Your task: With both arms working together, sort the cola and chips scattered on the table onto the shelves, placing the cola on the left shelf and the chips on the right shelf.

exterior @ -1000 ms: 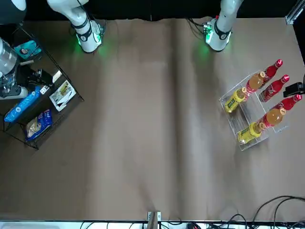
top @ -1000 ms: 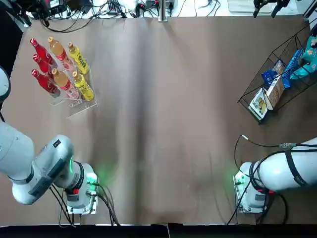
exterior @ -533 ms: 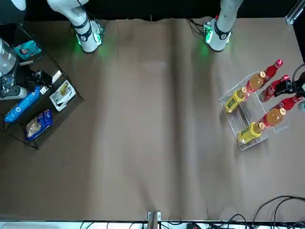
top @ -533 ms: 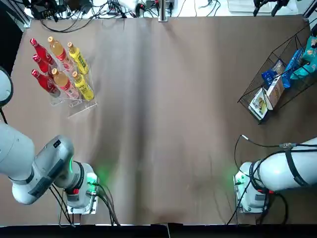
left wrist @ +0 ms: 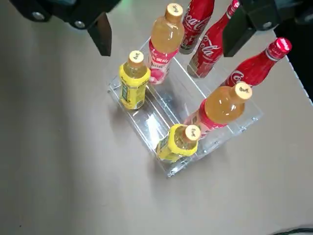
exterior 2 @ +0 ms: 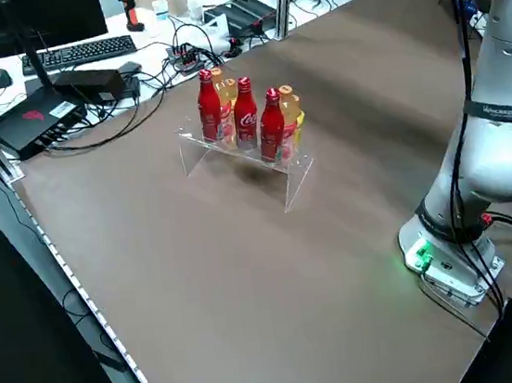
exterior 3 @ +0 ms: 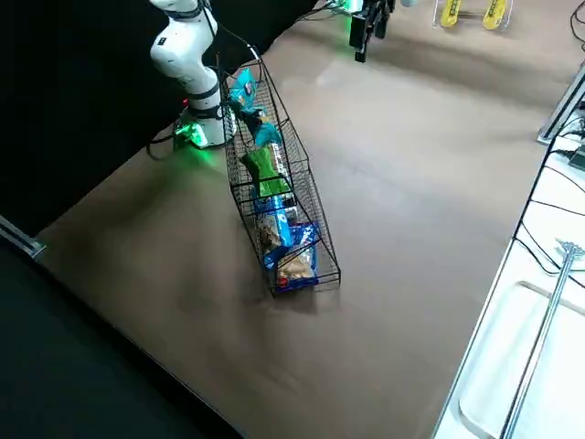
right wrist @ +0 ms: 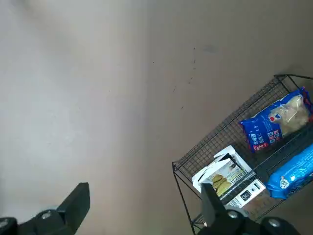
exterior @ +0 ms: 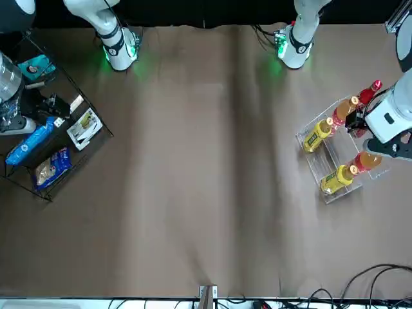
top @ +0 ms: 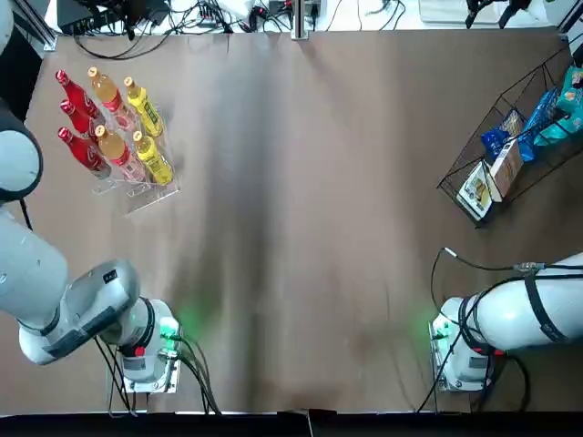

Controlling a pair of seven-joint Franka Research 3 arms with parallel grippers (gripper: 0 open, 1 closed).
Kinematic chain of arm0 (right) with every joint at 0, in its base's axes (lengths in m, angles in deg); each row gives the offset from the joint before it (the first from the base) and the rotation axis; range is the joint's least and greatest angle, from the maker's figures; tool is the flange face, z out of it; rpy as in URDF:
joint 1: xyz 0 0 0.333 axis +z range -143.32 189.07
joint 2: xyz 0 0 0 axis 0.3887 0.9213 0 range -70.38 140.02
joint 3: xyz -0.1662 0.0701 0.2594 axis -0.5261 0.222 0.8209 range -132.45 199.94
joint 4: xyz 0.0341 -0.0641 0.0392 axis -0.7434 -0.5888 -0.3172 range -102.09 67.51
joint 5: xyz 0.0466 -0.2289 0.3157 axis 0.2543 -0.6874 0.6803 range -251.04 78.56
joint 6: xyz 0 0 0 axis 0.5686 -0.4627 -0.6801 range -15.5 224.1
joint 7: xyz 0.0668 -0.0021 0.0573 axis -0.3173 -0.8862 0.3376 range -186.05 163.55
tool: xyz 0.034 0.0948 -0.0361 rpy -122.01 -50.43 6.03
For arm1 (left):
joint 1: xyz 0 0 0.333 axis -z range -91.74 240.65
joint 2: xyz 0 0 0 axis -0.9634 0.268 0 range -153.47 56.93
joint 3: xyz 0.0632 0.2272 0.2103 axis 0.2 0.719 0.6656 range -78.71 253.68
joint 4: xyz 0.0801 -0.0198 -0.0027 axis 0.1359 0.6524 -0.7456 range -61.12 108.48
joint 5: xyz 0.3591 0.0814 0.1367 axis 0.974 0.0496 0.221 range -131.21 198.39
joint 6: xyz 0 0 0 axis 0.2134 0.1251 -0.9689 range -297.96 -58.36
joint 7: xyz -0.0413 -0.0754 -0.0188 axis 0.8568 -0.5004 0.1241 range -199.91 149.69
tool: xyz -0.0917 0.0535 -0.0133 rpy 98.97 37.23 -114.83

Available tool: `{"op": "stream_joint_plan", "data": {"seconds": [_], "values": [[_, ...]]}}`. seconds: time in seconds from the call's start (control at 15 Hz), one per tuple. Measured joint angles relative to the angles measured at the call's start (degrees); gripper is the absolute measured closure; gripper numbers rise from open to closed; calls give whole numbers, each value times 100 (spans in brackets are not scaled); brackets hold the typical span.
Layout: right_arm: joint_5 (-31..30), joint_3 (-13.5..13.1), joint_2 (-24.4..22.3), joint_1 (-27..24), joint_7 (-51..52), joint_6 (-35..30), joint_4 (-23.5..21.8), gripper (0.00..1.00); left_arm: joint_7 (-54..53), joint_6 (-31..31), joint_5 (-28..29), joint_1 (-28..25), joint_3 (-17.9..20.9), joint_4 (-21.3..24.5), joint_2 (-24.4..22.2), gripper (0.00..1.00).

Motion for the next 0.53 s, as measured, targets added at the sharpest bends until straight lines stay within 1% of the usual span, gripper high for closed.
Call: {"op": "stream_joint_plan", "data": {"seconds": [0.07, 0.13, 0.33, 0.4, 0.47, 0.53], "values": [[0, 0, 0, 0, 0, 0, 0, 0, 0, 65, -27, 369, 391, -97, -4, 0], [0, 0, 0, 0, 0, 0, 0, 0, 0, 153, -300, 1025, 1169, -270, -91, 0], [0, 0, 0, 0, 0, 0, -2, 0, 6, 202, -1085, 1924, 2531, -361, -442, 0], [0, 0, 0, 0, 0, 0, -2, 0, 6, 210, -1276, 2169, 2907, -366, -594, 0], [0, 0, 0, 0, 0, 0, -2, 0, 6, 224, -1386, 2365, 3177, -367, -749, 0], [0, 0, 0, 0, 0, 0, -2, 0, 6, 259, -1429, 2482, 3318, -360, -896, 0]]}}
